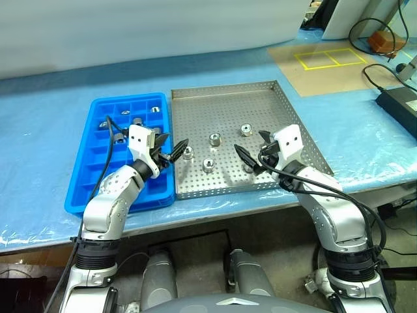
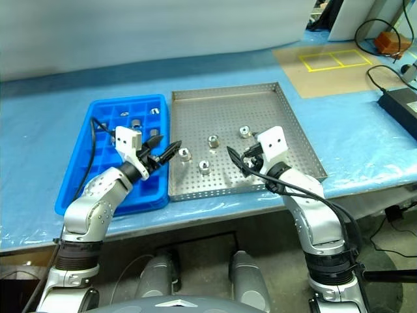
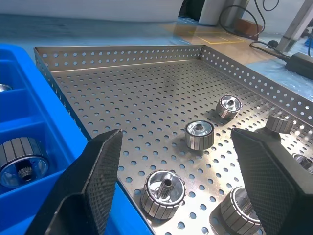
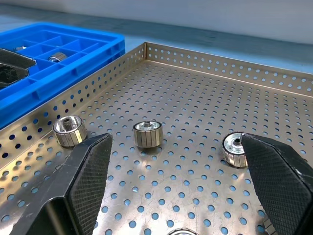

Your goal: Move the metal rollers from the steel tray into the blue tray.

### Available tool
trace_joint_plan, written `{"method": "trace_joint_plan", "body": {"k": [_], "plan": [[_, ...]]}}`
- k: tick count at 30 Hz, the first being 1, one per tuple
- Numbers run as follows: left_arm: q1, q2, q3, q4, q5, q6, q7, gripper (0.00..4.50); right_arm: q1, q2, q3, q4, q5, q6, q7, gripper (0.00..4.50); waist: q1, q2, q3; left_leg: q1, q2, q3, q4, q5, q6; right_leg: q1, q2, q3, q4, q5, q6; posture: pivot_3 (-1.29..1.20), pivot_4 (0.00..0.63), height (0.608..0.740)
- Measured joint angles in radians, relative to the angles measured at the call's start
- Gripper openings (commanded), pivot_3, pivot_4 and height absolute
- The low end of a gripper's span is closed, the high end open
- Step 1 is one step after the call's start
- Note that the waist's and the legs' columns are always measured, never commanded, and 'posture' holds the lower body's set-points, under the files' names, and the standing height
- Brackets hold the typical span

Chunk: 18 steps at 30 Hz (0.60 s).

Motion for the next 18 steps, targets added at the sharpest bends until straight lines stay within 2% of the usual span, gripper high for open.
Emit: {"method": "trace_joint_plan", "body": {"k": [18], "plan": [[-0.04,-0.002,-0.007,-0.014,0.007,0.042,0.03,3.75,-0.016,-0.007,0.001,0.004,-0.002,0.0,0.001,4.36,0.0,0.0,0.0,0.0,0.0,0.0,0.0,0.0,0.0,0.0,0.0,0.0,0.0,0.0,0.0,-0.24,0.15,0.74]]}}
